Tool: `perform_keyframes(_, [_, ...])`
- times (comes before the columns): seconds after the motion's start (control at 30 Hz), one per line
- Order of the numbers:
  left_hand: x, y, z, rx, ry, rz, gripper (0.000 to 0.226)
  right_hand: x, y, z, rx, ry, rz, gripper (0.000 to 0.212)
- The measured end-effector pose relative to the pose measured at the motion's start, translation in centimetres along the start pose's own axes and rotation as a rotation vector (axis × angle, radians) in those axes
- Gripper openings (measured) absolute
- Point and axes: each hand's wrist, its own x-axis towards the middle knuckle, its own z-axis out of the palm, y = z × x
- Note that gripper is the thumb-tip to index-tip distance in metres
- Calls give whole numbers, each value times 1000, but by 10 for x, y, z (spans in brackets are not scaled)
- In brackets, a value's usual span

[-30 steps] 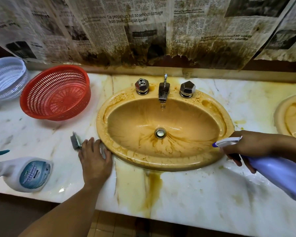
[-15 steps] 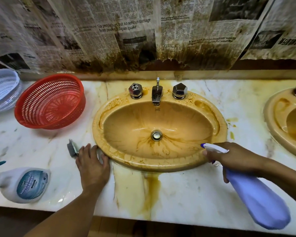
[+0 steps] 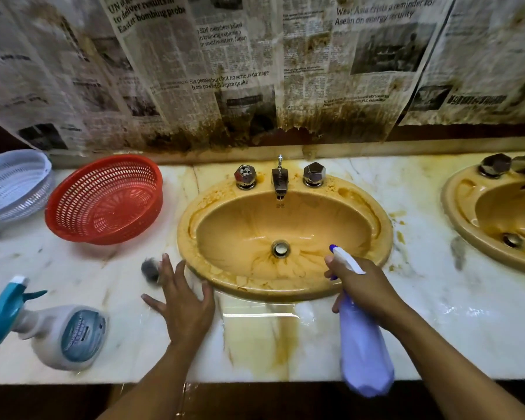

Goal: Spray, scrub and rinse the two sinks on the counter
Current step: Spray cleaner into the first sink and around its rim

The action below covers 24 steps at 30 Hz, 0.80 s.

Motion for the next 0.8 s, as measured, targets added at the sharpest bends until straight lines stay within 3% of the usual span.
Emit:
perform_keyframes(0.1, [-16, 29, -14, -142, -32, 255, 70, 0, -9, 24, 116, 112, -3, 25])
perform_keyframes(0.2, [-34, 66, -30, -354, -413, 466, 72, 9, -24, 46, 162, 212, -6, 36])
perform_keyframes(0.3, [-43, 92, -43, -521, -841, 313, 83, 21, -36, 57, 139, 252, -71, 41])
perform_keyframes(0.4, [-41, 104, -47, -614, -1064, 234, 89, 21, -58, 62, 154, 254, -83, 44])
perform_keyframes(0.6, [-44, 134, -55, -665, -926, 193, 94, 31, -83, 74, 60, 172, -65, 46])
perform_keyframes(0.7, [-38, 133, -56, -675, -931, 178, 85, 38, -87, 80, 96, 192, -17, 41])
perform_keyframes(0.8, [-30, 127, -55, -674, -947, 139, 93, 42, -86, 86, 136, 206, 3, 39])
